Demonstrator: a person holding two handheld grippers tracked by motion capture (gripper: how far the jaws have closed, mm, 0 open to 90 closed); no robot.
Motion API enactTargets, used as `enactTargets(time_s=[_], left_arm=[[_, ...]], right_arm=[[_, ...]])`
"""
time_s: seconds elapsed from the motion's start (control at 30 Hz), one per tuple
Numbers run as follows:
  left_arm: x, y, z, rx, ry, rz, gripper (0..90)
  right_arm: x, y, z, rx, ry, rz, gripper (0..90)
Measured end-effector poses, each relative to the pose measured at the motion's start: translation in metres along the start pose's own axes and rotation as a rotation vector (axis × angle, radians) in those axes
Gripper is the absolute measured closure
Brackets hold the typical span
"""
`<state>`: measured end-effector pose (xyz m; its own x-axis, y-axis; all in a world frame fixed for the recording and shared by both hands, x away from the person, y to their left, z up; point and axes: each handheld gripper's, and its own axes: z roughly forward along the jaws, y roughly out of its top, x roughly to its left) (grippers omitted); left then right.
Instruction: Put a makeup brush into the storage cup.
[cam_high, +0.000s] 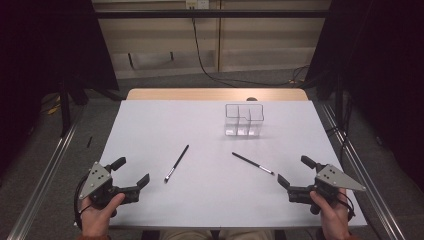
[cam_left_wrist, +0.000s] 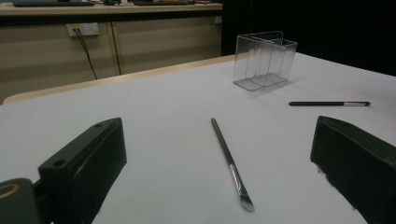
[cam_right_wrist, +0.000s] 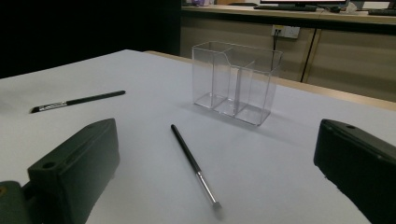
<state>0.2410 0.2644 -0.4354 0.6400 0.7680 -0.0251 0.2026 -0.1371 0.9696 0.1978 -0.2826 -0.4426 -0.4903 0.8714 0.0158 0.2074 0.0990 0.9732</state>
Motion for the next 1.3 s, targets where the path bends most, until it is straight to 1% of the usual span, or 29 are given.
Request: enactTargets(time_s=[0.1,0.13,0.23,0.37,0.43,0.5,0.67,0.73,0.77,0.8,0.9,1.07,1.13,1.17,1.2,1.3], left_arm=[[0.0,0.0,0.0,-0.007,-0.006,-0.007,3.4],[0.0,0.0,0.001,-0.003,-0.004,-0.003,3.5],[0.0,0.001,0.001,-0.004,0.0,-0.004,3.5],[0.0,0.0,0.002,0.003,0.004,-0.002,3.4],[0.0,0.0,0.002,0.016,0.006,0.007,3.5],[-0.002,0.0,0.003,0.019,-0.008,0.012,3.5],[-0.003,0.001,0.005,0.019,-0.013,0.016,3.5],[-0.005,0.004,0.007,0.008,-0.014,0.004,3.5],[-0.006,0.005,0.007,0.004,-0.013,0.008,3.5],[-0.007,0.006,0.009,0.001,-0.023,0.019,3.5],[-0.008,0.007,0.013,0.009,-0.034,0.025,3.5],[-0.007,0.01,0.019,0.009,-0.034,0.022,3.5],[-0.007,0.011,0.022,0.018,-0.032,0.037,3.5],[-0.007,0.011,0.022,0.018,-0.032,0.037,3.5],[-0.007,0.013,0.023,0.022,-0.033,0.044,3.5],[-0.007,0.018,0.029,0.03,-0.044,0.042,3.4]], right_arm=[[-0.002,-0.001,0.0,0.001,-0.001,0.009,0.0],[-0.002,-0.001,0.0,0.0,-0.002,0.016,0.0],[-0.002,-0.001,0.0,0.002,0.002,0.016,0.0],[-0.002,-0.001,-0.001,0.001,0.004,0.017,0.0],[-0.002,-0.002,-0.001,0.001,0.002,0.015,0.0],[-0.002,-0.001,-0.001,0.002,0.002,0.016,0.0],[0.002,0.0,-0.001,0.003,0.011,0.005,0.0],[0.002,0.0,-0.001,0.008,0.016,0.005,0.0],[0.002,0.0,-0.001,0.008,0.018,0.005,0.0],[0.002,0.0,0.0,0.009,0.019,0.006,0.0],[0.002,0.0,0.001,0.01,0.022,0.01,0.0],[0.002,-0.001,0.0,0.011,0.022,0.01,0.0],[0.002,-0.001,0.001,0.012,0.021,0.011,0.0],[0.002,-0.001,0.001,0.012,0.021,0.011,0.0],[0.002,-0.001,0.002,0.01,0.027,0.019,0.0],[0.002,-0.001,0.003,0.01,0.029,0.017,0.0]])
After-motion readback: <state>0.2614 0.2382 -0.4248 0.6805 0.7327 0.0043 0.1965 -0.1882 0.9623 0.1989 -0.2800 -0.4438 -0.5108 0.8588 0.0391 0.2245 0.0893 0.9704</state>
